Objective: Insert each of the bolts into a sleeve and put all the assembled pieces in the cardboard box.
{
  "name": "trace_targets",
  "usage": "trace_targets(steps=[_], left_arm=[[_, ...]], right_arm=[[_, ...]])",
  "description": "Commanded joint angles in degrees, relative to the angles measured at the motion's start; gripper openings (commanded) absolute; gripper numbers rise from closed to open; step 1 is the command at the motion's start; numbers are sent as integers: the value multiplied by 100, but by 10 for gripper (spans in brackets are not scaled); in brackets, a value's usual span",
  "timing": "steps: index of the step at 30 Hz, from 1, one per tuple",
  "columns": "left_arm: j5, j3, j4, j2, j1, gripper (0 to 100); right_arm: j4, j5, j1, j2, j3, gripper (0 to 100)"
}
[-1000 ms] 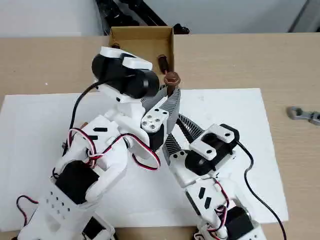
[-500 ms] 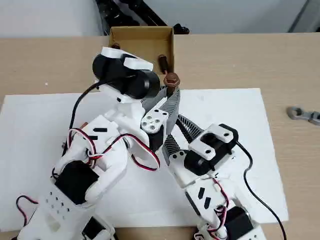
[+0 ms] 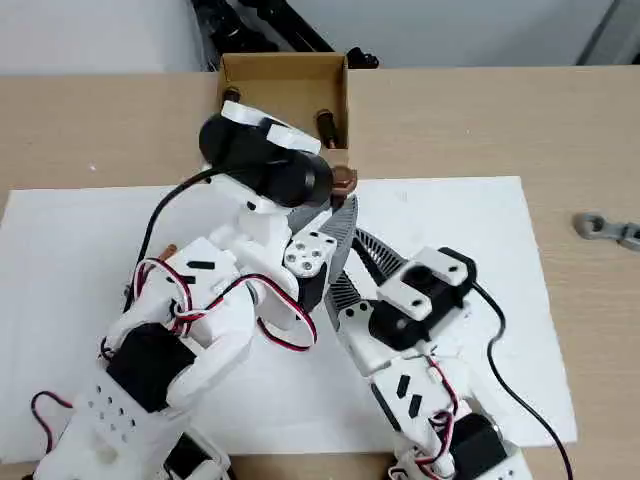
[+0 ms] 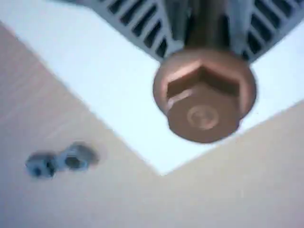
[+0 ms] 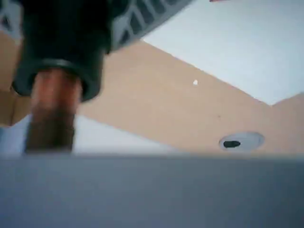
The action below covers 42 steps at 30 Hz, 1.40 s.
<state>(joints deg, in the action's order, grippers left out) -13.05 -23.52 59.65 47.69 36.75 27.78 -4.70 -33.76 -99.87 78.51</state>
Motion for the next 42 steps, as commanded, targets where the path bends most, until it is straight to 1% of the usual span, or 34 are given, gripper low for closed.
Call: trace_targets(steps=[1,7,9,11,14,18,21,22,23,25,28,32,35,38,42], left_arm=[[149,251,202,26,193,6],[141,426,79,26,193,11],[105,497,114,26,185,53],[-53,611,290,26,176,113],[-703,927,774,-44,9,182],[-703,1182,1240,-325,-70,187],[-677,1560,1556,-466,-88,189],[-668,1727,1618,-484,-193,190],[-598,1868,1653,-484,-360,190],[-237,2062,1670,-484,-677,185],[176,2220,1679,-484,-1204,147],[949,2237,1881,-484,-1925,75],[1389,2220,2136,-484,-2277,4],[1521,2211,2453,-448,-2523,6],[1521,2202,2743,-440,-2901,6]], right_arm=[[-101,70,-31,-13,-62,3],[-101,70,-31,-13,-70,3],[-101,70,-31,-13,-79,3],[-101,70,-31,-13,-79,3],[-92,70,-31,-13,-79,3],[-92,70,-31,-13,-79,3],[-92,70,-31,-13,-79,3],[-92,70,-31,-13,-79,3],[-92,70,-31,-4,-88,3],[-92,70,-22,-4,-97,3],[-92,70,-22,145,-273,3],[-145,35,233,1068,-976,3],[-154,18,365,2000,-1688,3],[-198,9,356,2862,-2312,3],[-778,26,400,3952,-2936,3]])
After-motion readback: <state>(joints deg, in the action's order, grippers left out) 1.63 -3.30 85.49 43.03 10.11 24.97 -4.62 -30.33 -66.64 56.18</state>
